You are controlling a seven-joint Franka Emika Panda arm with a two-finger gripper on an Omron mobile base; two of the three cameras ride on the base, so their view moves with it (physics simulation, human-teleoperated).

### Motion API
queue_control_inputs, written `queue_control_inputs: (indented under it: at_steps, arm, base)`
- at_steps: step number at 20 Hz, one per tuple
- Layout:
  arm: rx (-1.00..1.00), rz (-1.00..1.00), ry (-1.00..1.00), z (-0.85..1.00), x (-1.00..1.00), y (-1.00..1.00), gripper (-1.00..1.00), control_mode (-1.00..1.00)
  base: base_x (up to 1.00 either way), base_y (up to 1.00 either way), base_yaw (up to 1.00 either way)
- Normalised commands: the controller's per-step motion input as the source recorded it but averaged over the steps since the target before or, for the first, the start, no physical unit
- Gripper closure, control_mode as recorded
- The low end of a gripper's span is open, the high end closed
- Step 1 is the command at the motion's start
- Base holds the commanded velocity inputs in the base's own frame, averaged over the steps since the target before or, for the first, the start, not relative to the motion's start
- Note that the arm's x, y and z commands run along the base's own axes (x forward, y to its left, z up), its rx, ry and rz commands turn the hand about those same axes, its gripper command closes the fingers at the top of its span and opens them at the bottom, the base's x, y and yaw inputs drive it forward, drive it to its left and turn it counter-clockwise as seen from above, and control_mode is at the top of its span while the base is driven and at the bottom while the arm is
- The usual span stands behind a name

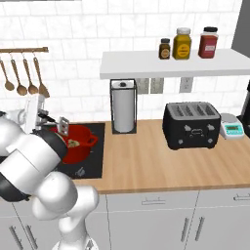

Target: Put the onion and sweet potato in the pot. Retrieve the spatula and lightly stir the vegetables in the pot.

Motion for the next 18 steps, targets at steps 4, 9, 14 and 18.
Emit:
queue_control_inputs:
  at_steps: [4,9,14,18]
  arm:
    - [-0.25,0.13,0.17,0.07,0.0,0.1,1.0,-1.0]
    - [-0.23,0.08,0.29,0.14,0.01,0.31,1.0,-1.0]
    - [-0.11,0.09,0.39,0.26,0.02,0.1,1.0,-1.0]
    - [0.0,0.09,0.45,0.1,0.06,0.0,1.0,-1.0]
  base:
    - [0.0,0.0,0.0]
    - [0.0,0.0,0.0]
    - [0.0,0.0,0.0]
    - [0.0,0.0,0.0]
